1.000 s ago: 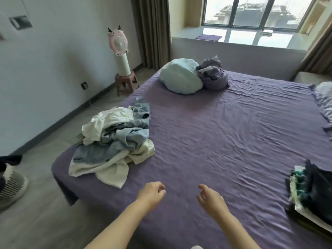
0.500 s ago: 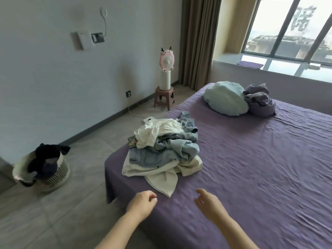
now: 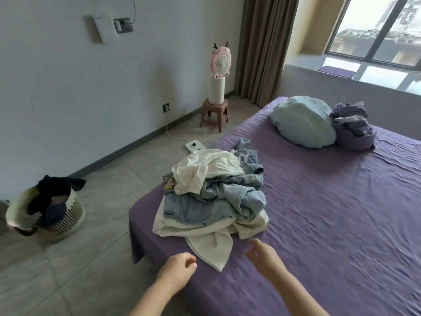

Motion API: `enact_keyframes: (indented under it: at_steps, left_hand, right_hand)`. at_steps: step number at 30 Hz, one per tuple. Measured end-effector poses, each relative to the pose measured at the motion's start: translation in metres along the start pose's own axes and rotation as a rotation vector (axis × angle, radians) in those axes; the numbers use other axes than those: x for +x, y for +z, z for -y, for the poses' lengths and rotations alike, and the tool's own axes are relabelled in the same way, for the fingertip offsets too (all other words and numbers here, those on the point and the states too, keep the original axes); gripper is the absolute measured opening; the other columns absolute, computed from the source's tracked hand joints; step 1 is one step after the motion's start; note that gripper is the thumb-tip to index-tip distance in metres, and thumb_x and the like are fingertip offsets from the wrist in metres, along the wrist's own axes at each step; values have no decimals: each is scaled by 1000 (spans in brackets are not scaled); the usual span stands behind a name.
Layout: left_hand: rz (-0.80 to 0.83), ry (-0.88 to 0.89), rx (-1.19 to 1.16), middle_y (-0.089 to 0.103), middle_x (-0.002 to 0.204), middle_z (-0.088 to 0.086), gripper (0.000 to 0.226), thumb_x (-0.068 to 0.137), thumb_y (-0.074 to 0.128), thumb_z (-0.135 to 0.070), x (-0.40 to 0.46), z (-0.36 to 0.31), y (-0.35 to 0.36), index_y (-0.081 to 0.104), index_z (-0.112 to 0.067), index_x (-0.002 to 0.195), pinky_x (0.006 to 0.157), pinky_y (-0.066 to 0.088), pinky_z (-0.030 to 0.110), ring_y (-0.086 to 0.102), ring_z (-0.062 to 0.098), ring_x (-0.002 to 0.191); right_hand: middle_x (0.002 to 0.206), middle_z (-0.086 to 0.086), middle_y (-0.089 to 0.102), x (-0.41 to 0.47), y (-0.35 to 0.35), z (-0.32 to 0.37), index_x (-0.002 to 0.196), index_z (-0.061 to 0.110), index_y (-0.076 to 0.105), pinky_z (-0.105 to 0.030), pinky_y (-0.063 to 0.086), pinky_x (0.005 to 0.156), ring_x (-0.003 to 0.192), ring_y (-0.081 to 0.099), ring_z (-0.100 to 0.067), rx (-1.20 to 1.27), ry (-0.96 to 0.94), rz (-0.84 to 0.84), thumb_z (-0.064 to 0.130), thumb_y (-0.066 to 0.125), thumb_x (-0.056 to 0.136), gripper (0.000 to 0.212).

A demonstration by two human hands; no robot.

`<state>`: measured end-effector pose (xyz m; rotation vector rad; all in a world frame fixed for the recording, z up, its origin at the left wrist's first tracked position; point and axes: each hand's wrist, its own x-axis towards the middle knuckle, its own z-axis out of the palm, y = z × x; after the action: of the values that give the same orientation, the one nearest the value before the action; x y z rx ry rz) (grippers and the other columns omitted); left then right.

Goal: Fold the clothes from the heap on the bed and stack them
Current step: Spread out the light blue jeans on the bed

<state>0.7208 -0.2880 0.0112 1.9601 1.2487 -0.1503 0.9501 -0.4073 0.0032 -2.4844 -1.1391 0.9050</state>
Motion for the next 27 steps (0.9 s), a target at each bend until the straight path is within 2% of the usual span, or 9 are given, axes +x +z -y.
enact_keyframes:
  at_steps: [6,10,13,14,16,19,22,25,27]
  left_hand:
    - [125,-46,-103,65,117,-9,30,92,57,-31,92,-52,3,62,-24,121,88,41,13,58,3,107]
    - [162,-90,-203,65,115,-6,30,93,57,-27,150,-91,14,61,-20,122,83,40,9,58,3,103]
    - [165,-85,-234,65,110,-7,29,93,58,-25,182,-109,22,62,-20,121,70,36,-2,56,0,96]
    - [161,-81,-248,64,107,-8,28,93,58,-24,191,-113,24,62,-20,120,67,34,-4,56,-1,94]
    - [158,-90,-285,64,105,-9,26,92,58,-22,205,-118,27,63,-20,118,70,37,-2,56,0,92]
    - [164,-137,-358,65,108,-4,27,92,58,-19,217,-121,28,63,-16,119,81,46,17,58,6,91]
    - [151,-160,-394,63,121,3,31,93,58,-20,226,-128,21,59,-14,124,92,47,28,58,10,99]
    - [90,-92,-426,51,134,0,47,93,60,-27,231,-148,-3,47,-17,138,102,42,30,50,12,120]
    - [34,16,-557,54,131,-4,41,91,63,-29,231,-169,-30,51,-27,130,99,42,26,52,6,116]
  right_hand:
    - [130,-6,50,102,-36,-11,130,18,50,-29,42,92,114,49,-22,145,85,-108,34,57,91,42]
    - [144,-7,37,172,-52,-26,141,16,37,-32,34,103,128,37,-28,130,152,-134,36,56,93,55]
    - [150,-8,30,213,-52,-32,146,15,30,-36,31,107,136,29,-29,197,220,-157,36,59,91,65]
    - [149,-8,34,223,-49,-34,146,15,31,-36,32,106,136,29,-29,235,238,-156,36,60,90,66]
    - [135,-11,50,235,-41,-38,140,16,43,-33,38,96,127,41,-27,308,258,-133,31,62,89,56]
    - [108,-10,67,239,-36,-39,111,14,68,-32,44,79,102,59,-25,321,220,-179,21,61,89,24]
    - [89,2,67,236,-51,-23,98,18,72,-28,44,72,92,61,-20,471,179,-267,23,65,87,14]
    - [82,16,66,230,-89,10,90,28,73,-12,44,64,80,61,-6,684,75,-352,24,70,84,8]
    - [83,17,68,224,-122,34,87,31,72,-14,47,69,81,61,-3,786,-3,-411,23,72,83,9]
